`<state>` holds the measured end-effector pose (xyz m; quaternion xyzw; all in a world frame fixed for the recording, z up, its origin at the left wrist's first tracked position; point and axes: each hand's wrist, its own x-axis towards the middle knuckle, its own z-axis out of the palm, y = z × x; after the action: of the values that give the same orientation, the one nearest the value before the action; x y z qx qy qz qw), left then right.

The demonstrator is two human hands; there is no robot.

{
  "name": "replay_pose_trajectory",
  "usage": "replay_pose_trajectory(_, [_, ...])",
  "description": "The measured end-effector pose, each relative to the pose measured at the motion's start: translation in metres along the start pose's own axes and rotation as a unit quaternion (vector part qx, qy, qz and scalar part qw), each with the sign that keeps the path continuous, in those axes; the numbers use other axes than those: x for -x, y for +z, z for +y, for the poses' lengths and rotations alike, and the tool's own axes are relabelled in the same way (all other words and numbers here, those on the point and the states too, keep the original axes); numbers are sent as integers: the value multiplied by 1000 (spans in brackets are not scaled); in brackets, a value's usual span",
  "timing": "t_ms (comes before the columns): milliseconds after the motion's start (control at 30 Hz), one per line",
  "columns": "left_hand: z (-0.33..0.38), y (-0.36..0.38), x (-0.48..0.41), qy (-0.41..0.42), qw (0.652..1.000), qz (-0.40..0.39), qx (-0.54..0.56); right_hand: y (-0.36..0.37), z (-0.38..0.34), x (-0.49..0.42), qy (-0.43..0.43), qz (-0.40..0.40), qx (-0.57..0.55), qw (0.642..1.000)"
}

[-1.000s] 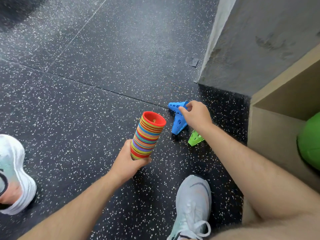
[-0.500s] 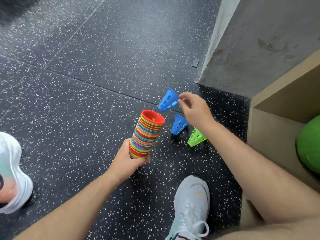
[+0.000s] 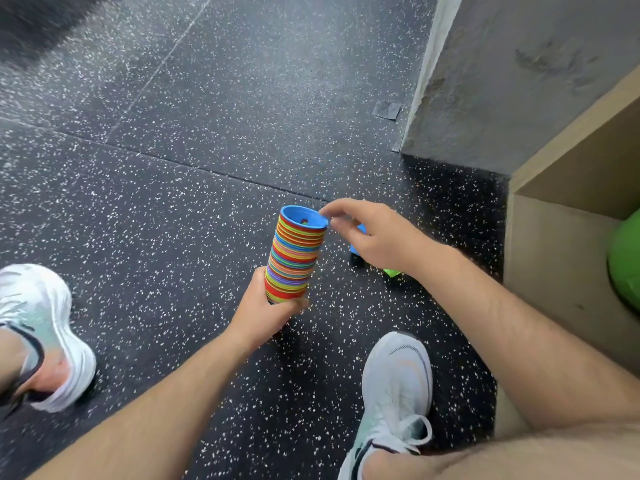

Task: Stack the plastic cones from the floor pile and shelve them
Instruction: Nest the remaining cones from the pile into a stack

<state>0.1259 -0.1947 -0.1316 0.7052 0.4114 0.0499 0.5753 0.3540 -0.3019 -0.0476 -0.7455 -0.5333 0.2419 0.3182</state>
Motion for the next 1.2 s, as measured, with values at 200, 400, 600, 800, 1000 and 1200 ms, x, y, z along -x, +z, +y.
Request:
replay_pose_trajectory(200, [-7,2,-1,-13,999,-36,-10,1,37,-2,125,99,60,985])
replay_pose_trajectory(400, [-4,9,2,8,996,-66,-55,5,69,5,210,29,198,957])
replay_pose_trajectory(600, [-5,10,2,15,995,-75,-61,16,88,10,241,35,215,946])
replay_pose_trajectory(800, [-5,11,1,9,996,-65,-65,24,90,13,219,50,223,949])
replay_pose_trajectory(1000, [-5,11,1,1,997,-51,-59,5,64,9,175,147,100,968])
replay_pose_trajectory(1200, [-11,11,-2,3,998,-40,-50,-30,18,3,56,250,36,966])
